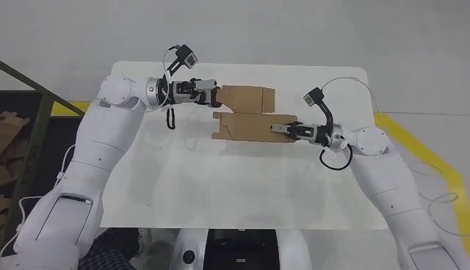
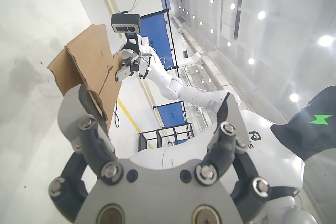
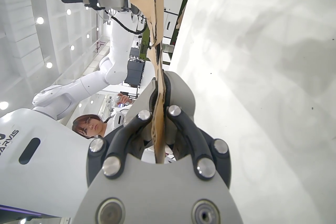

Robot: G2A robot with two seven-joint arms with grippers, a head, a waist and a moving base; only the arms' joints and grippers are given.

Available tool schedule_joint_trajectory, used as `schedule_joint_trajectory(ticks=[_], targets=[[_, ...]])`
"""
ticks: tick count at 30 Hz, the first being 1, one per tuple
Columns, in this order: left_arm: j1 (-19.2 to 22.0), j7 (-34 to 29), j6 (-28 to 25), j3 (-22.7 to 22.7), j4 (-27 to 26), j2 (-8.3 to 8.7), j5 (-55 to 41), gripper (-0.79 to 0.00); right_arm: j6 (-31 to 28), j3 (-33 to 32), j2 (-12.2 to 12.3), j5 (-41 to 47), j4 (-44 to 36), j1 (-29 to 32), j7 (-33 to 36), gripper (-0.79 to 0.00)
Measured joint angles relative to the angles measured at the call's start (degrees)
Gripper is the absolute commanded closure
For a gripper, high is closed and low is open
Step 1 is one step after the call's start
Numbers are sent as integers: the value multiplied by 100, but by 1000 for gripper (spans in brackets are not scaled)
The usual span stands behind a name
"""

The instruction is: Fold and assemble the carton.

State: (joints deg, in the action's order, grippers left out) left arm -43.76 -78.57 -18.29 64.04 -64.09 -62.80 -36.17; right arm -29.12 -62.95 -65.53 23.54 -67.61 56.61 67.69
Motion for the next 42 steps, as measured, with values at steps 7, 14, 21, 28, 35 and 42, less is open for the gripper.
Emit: schedule_joint_trajectory(ticks=[7,14,21,28,35,42], targets=[[110,63,-70,-166,168,-66,24,-785,10,21,2,78,-60,29,13,0],[164,192,-186,-230,178,-89,232,-628,15,31,4,144,-83,47,5,0],[135,393,-227,-256,67,-87,528,-354,26,47,6,158,-117,52,-4,0],[43,632,-219,-247,-132,-66,858,-320,34,52,10,176,-129,55,-11,0],[-70,860,-158,-194,-311,-28,1186,-289,51,42,18,158,-134,53,-37,0],[-156,952,-119,-141,-449,-2,1290,-126,76,38,26,139,-155,60,-61,0]])
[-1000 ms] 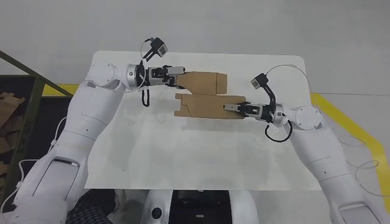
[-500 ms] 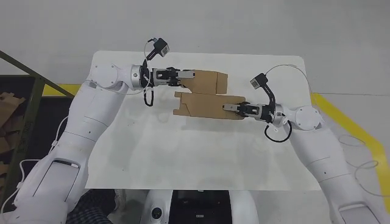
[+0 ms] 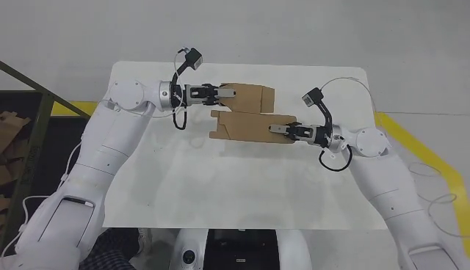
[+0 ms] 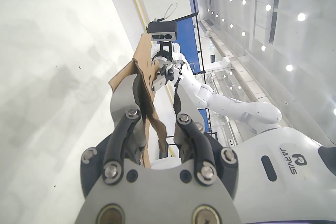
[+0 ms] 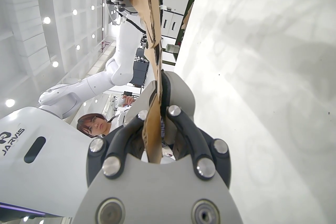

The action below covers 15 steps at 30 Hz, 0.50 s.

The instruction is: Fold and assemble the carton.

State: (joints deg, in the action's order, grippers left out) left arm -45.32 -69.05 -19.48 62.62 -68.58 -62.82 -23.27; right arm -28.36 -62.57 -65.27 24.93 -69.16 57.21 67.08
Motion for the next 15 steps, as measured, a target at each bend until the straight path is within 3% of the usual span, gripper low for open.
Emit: schedule_joint_trajectory(ticks=[3,5,7,8,9,15], targets=[[-23,10,24,-1,-40,4,29,-6,61,3,1,29,2,-4,-2,0],[-28,5,37,-7,-47,5,35,0,91,3,1,36,14,-11,-19,-77],[-27,0,44,-10,-46,5,35,0,98,3,1,40,20,-16,-31,-274],[-25,-6,47,-12,-44,5,34,0,89,-3,2,37,23,-19,-45,-643],[-23,-13,50,-14,-43,5,29,0,76,-13,3,37,25,-21,-60,-785],[-27,-125,43,15,-13,6,-147,0,-160,-335,62,-73,185,-29,-457,-785]])
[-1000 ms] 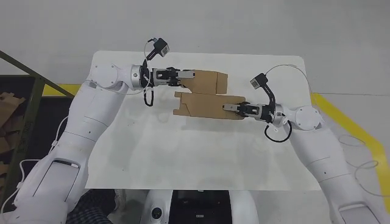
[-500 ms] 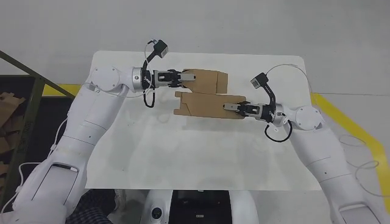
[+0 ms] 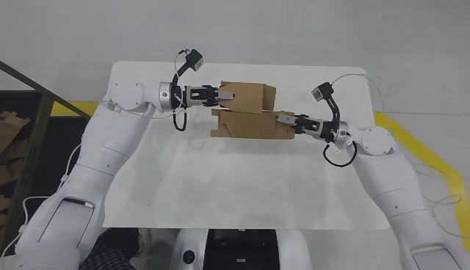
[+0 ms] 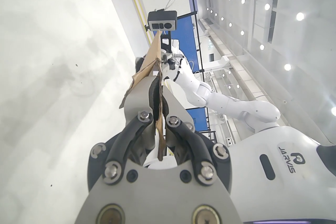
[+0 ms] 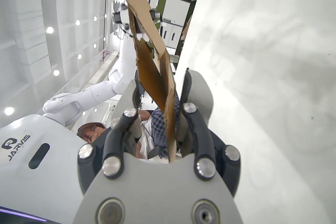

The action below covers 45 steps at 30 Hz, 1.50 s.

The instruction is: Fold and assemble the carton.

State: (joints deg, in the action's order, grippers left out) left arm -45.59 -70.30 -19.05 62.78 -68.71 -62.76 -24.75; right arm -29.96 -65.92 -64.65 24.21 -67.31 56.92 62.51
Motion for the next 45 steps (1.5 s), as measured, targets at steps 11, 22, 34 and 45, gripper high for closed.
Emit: schedule_joint_trajectory(ticks=[11,22,34,45], targets=[[12,-316,16,-149,204,-39,-241,0,-636,-577,144,-53,-615,278,-245,-785],[168,-400,-56,-427,429,-149,-408,0,-521,117,14,145,-724,123,40,-785],[232,-549,-84,-566,557,-213,-513,0,-572,352,-66,357,-401,-148,106,-705],[237,-545,-127,-557,574,-231,-547,0,-525,322,-57,418,-436,-186,204,-702]])
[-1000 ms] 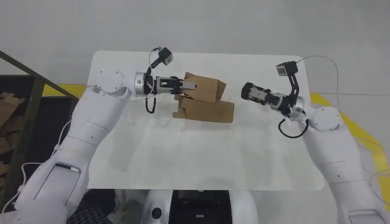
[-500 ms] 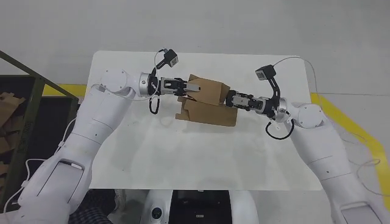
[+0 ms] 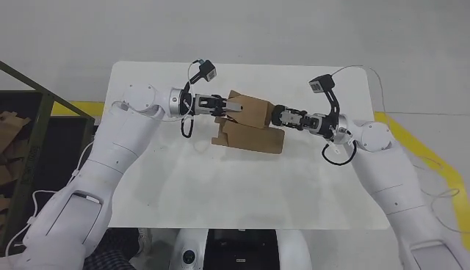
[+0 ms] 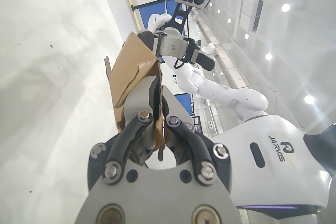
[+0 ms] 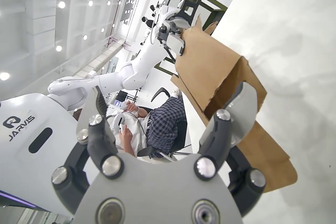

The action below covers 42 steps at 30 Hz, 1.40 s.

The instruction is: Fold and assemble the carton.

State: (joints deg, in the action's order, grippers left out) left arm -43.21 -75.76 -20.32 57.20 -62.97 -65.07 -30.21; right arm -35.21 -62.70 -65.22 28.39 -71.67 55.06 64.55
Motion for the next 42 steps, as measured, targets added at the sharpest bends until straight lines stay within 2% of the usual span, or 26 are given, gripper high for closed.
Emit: schedule_joint_trajectory(ticks=[5,9,12,19,38,42], targets=[[-16,-62,5,11,7,-9,-109,0,87,131,-43,85,136,-74,5,-683],[-12,-121,25,16,25,-14,-151,0,105,214,-76,283,218,-125,117,-603],[-14,-137,27,2,34,-24,-173,0,116,282,-102,380,275,-171,204,-579],[-7,-128,14,13,79,-40,-241,0,175,396,-145,440,443,-247,314,-459],[-54,-204,23,141,105,-44,-422,0,252,586,-249,464,714,-370,342,-437],[-56,-233,52,119,110,-57,-445,0,258,615,-269,491,712,-403,383,-394]])
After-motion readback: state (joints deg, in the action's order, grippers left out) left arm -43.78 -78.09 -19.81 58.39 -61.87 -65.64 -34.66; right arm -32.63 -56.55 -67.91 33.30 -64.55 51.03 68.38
